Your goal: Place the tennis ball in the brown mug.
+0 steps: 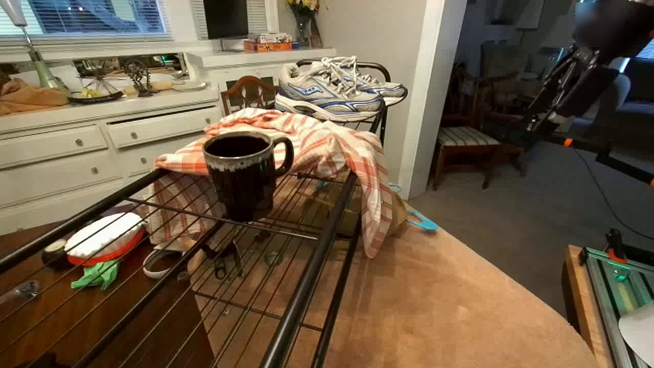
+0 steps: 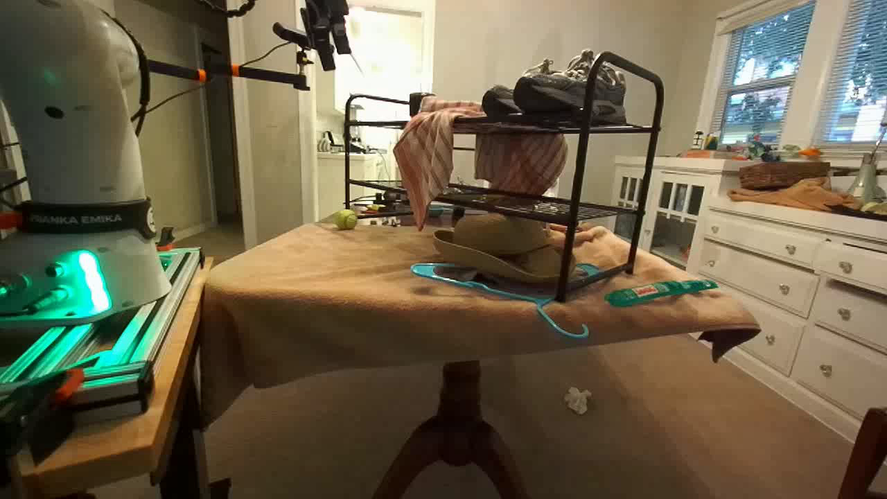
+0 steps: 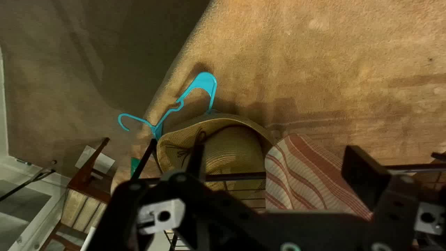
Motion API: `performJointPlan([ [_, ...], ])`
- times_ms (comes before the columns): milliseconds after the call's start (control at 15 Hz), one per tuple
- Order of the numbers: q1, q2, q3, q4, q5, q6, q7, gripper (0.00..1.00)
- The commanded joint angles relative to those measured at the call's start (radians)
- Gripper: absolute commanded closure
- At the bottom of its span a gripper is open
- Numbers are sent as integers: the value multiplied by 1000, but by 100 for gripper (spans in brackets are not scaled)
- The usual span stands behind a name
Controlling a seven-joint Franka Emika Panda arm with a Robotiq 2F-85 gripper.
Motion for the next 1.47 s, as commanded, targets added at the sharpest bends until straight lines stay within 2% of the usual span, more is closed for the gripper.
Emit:
performJointPlan([
  [0, 8, 2, -6, 2, -7, -3, 7, 0],
  [200, 8, 3, -6, 1, -7, -3, 7, 0],
  [267, 30, 9, -7, 2, 8, 12, -4, 0],
  [533, 158, 46, 6, 2, 112, 116, -38, 0],
  [800, 300, 118, 46, 2, 194, 223, -83, 0],
  [1133, 447, 272, 111, 1, 204, 379, -165, 0],
  [1400, 498, 422, 179, 0, 172, 493, -181, 0],
])
